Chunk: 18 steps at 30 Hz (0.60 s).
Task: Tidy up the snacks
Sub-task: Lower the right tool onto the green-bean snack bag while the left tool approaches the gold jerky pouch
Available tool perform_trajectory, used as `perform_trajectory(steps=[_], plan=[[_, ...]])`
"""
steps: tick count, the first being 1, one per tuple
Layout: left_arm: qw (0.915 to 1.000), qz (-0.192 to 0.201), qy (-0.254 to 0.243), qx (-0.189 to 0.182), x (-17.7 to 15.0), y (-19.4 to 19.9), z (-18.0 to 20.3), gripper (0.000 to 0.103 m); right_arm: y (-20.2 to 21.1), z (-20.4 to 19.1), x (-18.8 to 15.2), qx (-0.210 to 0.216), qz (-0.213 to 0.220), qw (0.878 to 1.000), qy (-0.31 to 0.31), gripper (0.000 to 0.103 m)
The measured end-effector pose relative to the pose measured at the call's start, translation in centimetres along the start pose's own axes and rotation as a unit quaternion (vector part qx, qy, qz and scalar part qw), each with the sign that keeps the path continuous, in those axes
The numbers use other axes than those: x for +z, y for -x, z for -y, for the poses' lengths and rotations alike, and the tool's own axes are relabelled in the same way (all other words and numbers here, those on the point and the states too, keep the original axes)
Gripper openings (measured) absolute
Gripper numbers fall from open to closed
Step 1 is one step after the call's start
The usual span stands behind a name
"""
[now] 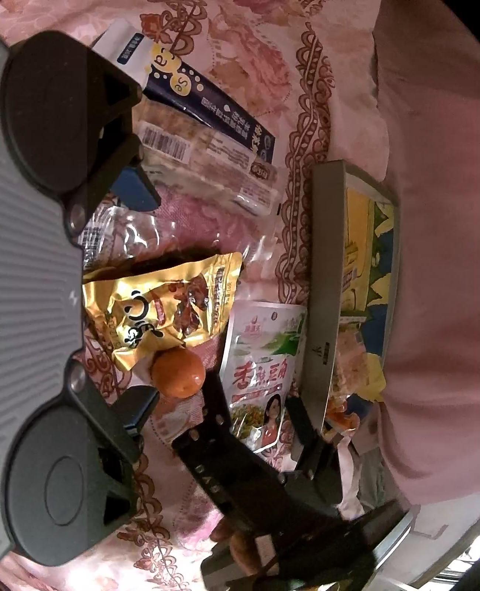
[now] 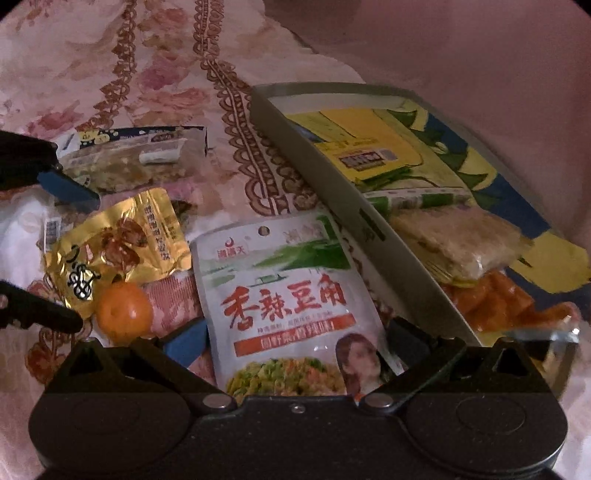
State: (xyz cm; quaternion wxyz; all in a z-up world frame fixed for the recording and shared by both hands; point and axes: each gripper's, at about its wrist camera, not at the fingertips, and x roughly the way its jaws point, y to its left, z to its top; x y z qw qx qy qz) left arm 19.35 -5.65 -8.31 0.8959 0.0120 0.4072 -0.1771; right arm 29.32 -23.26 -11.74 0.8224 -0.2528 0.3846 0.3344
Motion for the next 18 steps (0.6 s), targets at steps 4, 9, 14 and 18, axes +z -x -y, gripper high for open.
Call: perform_trajectory(steps=[4, 9, 14, 18], plan=[[1.0000, 0.002, -0.008, 0.002, -0.1, -0.1, 0.2, 0.103, -0.1, 0.2, -0.1, 0.009, 0.002, 1.000, 0.001, 0.102], [0.9999, 0.009, -0.003, -0.008, -0.2, 0.0, 0.1, 0.102, -0.2, 0.2, -0.3, 0.011, 0.001, 1.000, -0.009, 0.102], [0.9997, 0.013, 0.006, -0.018, -0.1, 0.2, -0.2, 0.099, 0.0, -0.1, -0.3, 0.011, -0.011, 1.000, -0.012, 0.101], [0.9998, 0.012, 0.003, -0.017, -0.1, 0.3, -0.1, 0.098, 0.5, -0.8, -0.4, 0.011, -0.024, 1.000, -0.017, 0.099]])
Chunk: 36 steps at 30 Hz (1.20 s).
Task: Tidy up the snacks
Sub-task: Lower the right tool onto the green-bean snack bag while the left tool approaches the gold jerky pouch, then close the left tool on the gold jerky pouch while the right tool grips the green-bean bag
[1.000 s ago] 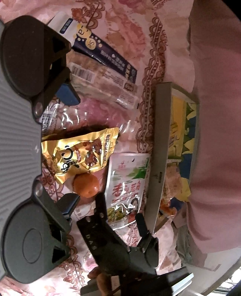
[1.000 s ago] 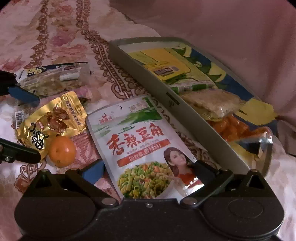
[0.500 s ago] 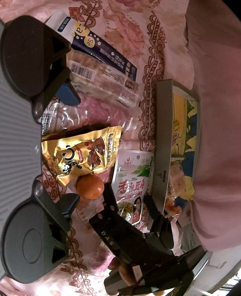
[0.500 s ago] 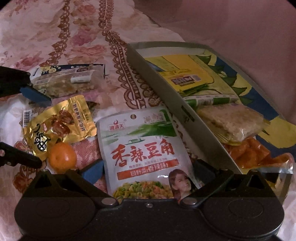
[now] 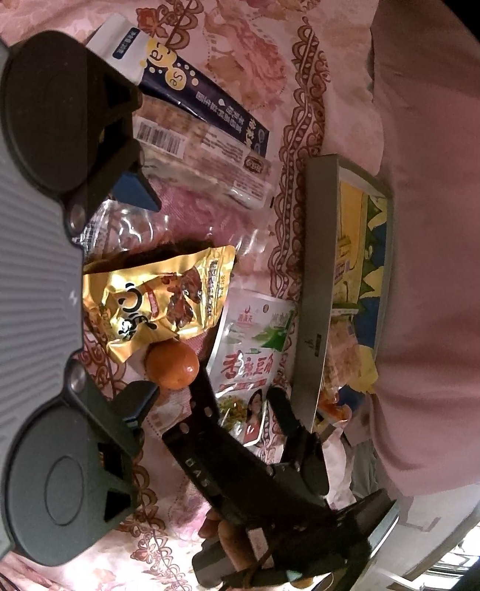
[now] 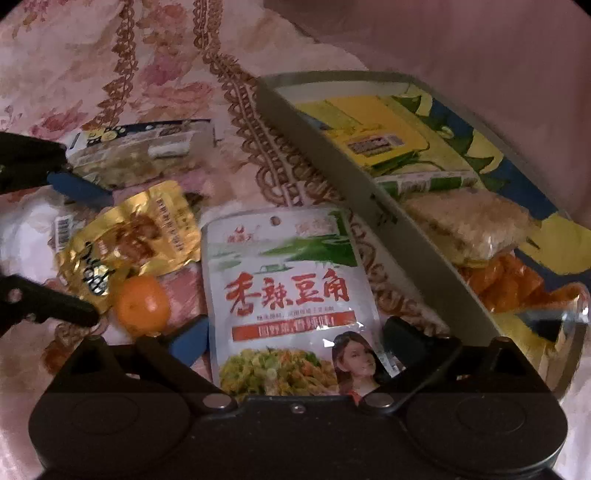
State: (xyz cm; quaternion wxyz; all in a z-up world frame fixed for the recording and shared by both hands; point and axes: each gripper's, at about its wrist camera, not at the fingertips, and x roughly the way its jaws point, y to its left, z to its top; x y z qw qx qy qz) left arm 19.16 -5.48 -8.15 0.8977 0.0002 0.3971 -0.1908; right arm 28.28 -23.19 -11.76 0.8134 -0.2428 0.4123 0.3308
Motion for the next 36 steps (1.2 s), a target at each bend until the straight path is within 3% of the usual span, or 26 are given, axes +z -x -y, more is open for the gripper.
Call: perform_trajectory(steps=[9, 20, 26, 29, 36], plan=[[1.0000, -0.002, 0.007, 0.004, 0.1, 0.3, -0.2, 0.091, 2.0, -2.5, -1.3, -0.022, -0.042, 0.997, -0.062, 0.097], [0.9999, 0.000, 0.015, 0.005, 0.1, 0.5, -0.6, 0.083, 3.6, -4.8, -2.4, -0.074, -0.095, 0.975, -0.186, 0.097], [0.9998, 0.002, 0.019, 0.009, 0.1, 0.6, -0.9, 0.077, 4.1, -6.4, -2.7, -0.098, -0.095, 0.970, -0.203, 0.097], [0.9997, 0.004, 0.021, 0.011, 0.2, 0.7, -0.9, 0.072, 3.9, -6.0, -3.0, -0.090, -0.082, 0.970, -0.212, 0.100], [0.9997, 0.006, 0.020, 0.009, 0.2, 0.6, -0.9, 0.071, 3.1, -5.5, -3.0, -0.086, -0.071, 0.969, -0.221, 0.100]])
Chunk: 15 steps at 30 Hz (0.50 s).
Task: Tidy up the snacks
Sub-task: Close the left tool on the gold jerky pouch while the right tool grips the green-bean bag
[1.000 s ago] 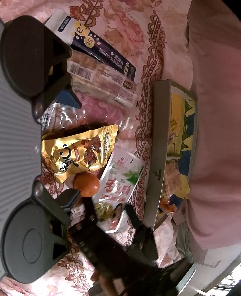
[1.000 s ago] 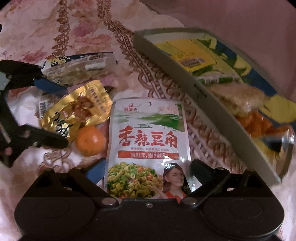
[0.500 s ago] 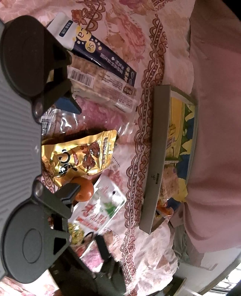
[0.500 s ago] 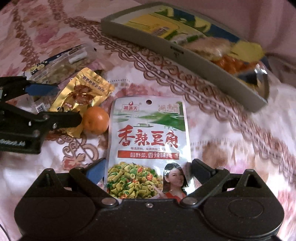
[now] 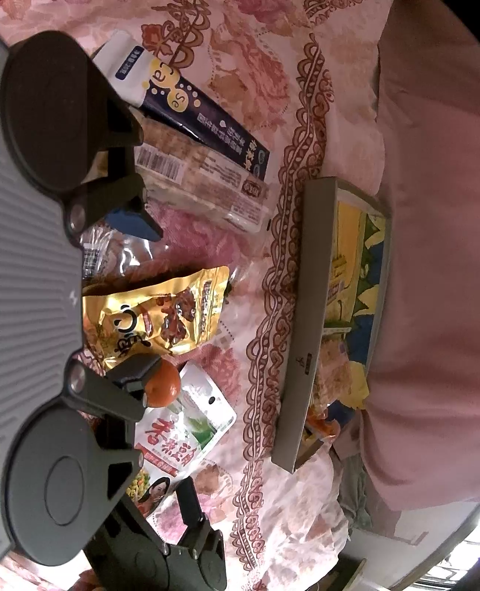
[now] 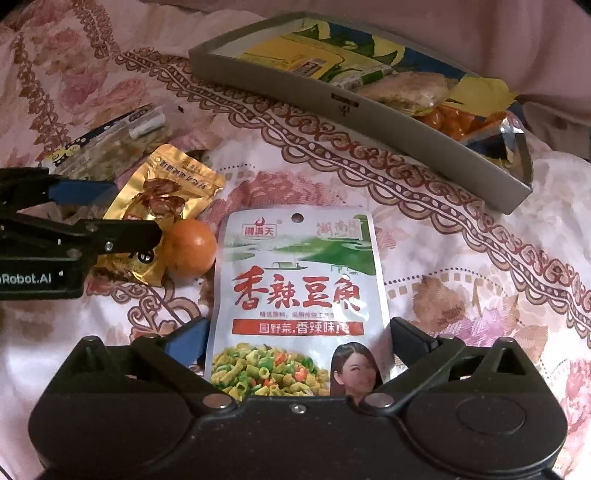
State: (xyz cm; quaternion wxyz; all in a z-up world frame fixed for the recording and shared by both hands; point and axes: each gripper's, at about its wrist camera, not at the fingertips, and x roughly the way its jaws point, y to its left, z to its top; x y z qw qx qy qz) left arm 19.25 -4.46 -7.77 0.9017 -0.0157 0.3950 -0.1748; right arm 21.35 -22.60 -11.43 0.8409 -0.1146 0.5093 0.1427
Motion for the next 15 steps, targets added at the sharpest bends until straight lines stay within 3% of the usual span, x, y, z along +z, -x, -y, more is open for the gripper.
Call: perform_trajectory(steps=[5, 15], plan=[[1.0000, 0.001, 0.000, -0.002, 0.07, 0.09, -0.07, 0.058, 0.46, -0.14, -0.32, -0.006, 0.003, 1.000, -0.005, 0.097], [0.9993, 0.006, 0.027, -0.024, 0.42, 0.54, -0.64, 0.043, 0.72, -0.03, -0.54, 0.003, 0.004, 1.000, -0.028, 0.097]])
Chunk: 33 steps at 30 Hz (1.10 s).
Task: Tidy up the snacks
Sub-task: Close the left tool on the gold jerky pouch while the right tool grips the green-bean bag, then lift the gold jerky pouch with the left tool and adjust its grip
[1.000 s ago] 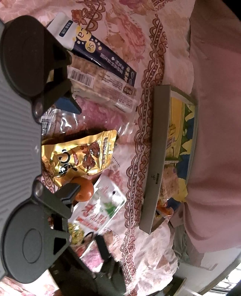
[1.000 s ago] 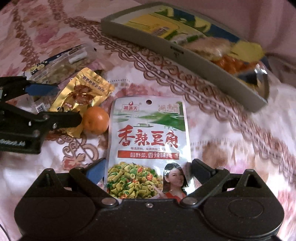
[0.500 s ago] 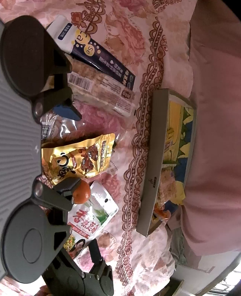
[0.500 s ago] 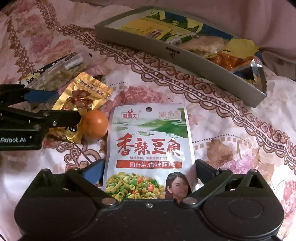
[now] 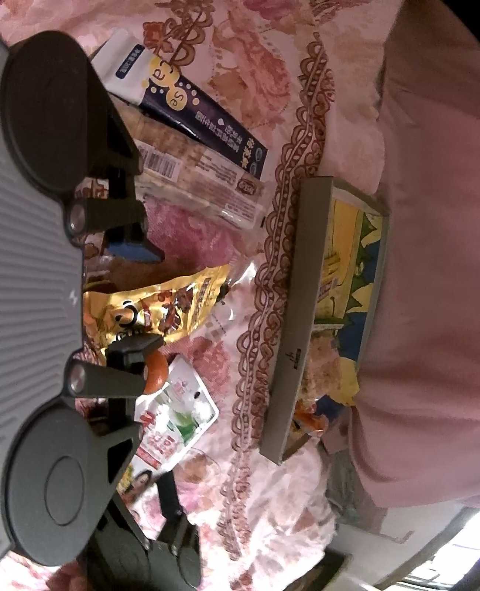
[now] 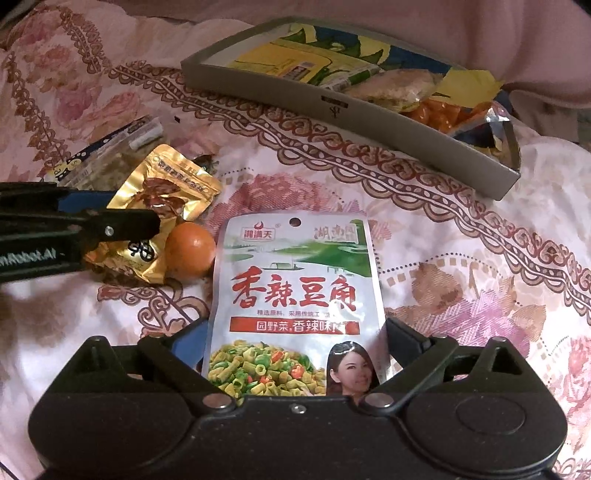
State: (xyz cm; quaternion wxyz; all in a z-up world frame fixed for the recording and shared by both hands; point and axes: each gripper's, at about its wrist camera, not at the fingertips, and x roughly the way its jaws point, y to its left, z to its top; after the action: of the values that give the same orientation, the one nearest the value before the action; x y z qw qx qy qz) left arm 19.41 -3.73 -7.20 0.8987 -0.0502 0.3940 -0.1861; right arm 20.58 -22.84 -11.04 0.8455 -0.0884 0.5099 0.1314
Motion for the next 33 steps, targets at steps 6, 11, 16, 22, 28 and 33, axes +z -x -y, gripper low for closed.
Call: perform_trajectory(steps=[6, 11, 16, 22, 28, 33], plan=[[0.9994, 0.007, 0.027, -0.020, 0.3, 0.3, -0.5, 0.032, -0.1, -0.1, 0.0, 0.011, 0.003, 1.000, 0.000, 0.097], [0.9998, 0.012, 0.004, -0.015, 0.3, 0.7, 0.3, 0.025, -0.1, -0.1, 0.0, 0.008, 0.006, 1.000, -0.001, 0.097], [0.9996, 0.015, -0.023, -0.008, 0.3, 1.3, 1.5, 0.022, 0.1, -0.2, -0.1, 0.010, 0.008, 1.000, -0.006, 0.097], [0.9997, 0.018, -0.017, -0.008, 0.3, 1.7, 1.7, 0.021, 0.9, 0.2, 0.0, 0.012, 0.014, 1.000, -0.023, 0.097], [0.9993, 0.030, 0.013, -0.014, 0.6, 2.5, 1.0, 0.020, 1.9, 1.1, -0.1, 0.017, 0.027, 0.998, -0.053, 0.097], [0.9994, 0.032, 0.013, -0.008, 0.6, 2.3, 0.8, 0.020, 2.2, 1.3, -0.1, 0.019, 0.033, 0.997, -0.065, 0.097]])
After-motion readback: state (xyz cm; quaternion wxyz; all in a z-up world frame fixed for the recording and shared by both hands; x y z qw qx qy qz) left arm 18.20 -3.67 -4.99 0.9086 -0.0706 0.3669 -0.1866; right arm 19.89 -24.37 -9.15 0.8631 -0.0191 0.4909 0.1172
